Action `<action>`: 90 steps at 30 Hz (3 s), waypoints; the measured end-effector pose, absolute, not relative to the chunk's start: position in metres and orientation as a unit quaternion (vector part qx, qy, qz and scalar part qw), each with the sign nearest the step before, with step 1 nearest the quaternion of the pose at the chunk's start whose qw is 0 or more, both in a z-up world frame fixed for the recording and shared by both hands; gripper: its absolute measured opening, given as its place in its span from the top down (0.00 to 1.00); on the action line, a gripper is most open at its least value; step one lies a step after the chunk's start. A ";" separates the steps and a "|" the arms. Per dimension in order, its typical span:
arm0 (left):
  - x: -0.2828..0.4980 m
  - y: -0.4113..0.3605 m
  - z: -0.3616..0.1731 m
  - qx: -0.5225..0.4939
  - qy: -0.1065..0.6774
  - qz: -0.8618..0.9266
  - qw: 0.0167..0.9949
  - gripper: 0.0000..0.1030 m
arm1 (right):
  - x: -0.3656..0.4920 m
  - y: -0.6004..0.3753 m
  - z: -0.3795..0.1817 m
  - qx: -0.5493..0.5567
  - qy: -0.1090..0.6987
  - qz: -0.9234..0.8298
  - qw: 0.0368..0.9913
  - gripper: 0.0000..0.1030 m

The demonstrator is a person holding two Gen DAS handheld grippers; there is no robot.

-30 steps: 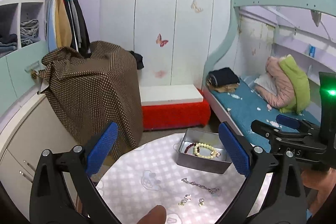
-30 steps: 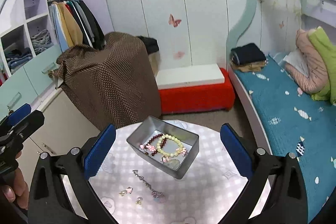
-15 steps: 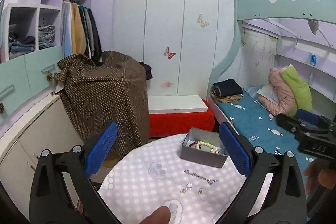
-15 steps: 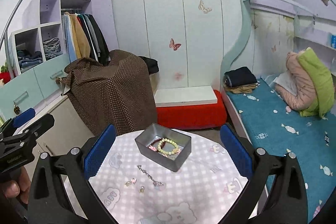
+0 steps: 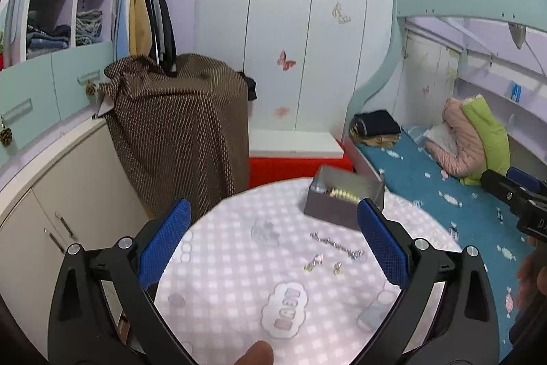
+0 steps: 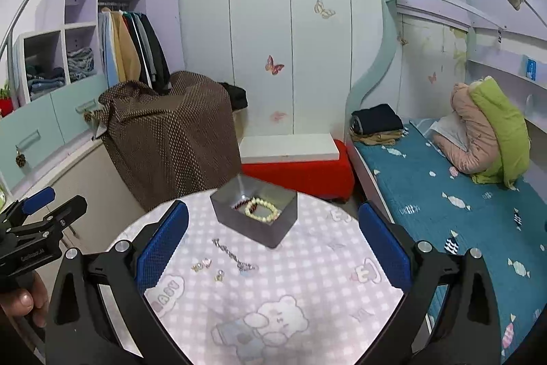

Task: Organize jewelry
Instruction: 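Withdraw both grippers from the box back over the table, then grasp a gold bow charm with the left gripper while the right grasps a pearl charm, then carry both charms into the grey box and open both grippers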

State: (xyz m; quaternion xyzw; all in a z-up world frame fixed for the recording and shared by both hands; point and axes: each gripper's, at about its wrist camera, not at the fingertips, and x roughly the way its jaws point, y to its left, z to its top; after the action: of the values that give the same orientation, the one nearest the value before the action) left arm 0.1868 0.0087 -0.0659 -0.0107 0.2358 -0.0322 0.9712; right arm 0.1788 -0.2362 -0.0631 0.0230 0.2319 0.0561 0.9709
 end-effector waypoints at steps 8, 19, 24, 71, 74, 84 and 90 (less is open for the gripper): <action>0.206 0.005 -0.103 0.004 0.274 -0.041 0.961 0.05 | 0.186 -0.228 -0.084 0.018 0.263 0.061 0.963 0.07; 0.266 -0.025 -0.192 0.069 0.357 -0.069 0.929 0.06 | 0.206 -0.225 -0.118 0.021 0.316 0.059 0.947 0.07; 0.294 -0.036 -0.225 0.086 0.386 -0.082 0.915 0.06 | 0.217 -0.225 -0.136 0.023 0.345 0.061 0.936 0.07; 0.284 0.014 -0.210 -0.010 0.402 -0.118 0.908 0.89 | 0.278 -0.137 -0.235 -0.052 0.424 0.164 0.889 0.91; 0.282 0.014 -0.208 -0.010 0.399 -0.120 0.909 0.89 | 0.275 -0.145 -0.231 -0.030 0.423 0.170 0.890 0.91; 0.281 0.003 -0.177 -0.008 0.369 -0.136 0.920 0.89 | 0.264 -0.172 -0.179 0.000 0.385 0.178 0.905 0.91; 0.296 -0.017 -0.135 0.004 0.328 -0.158 0.931 0.89 | 0.274 -0.189 -0.127 0.005 0.342 0.182 0.922 0.91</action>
State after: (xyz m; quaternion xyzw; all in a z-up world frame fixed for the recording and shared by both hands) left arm 0.2960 -0.0169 -0.1353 0.0039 0.3283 -0.1578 0.9313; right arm 0.2741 -0.1894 -0.1273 0.0046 0.3416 0.1818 0.9221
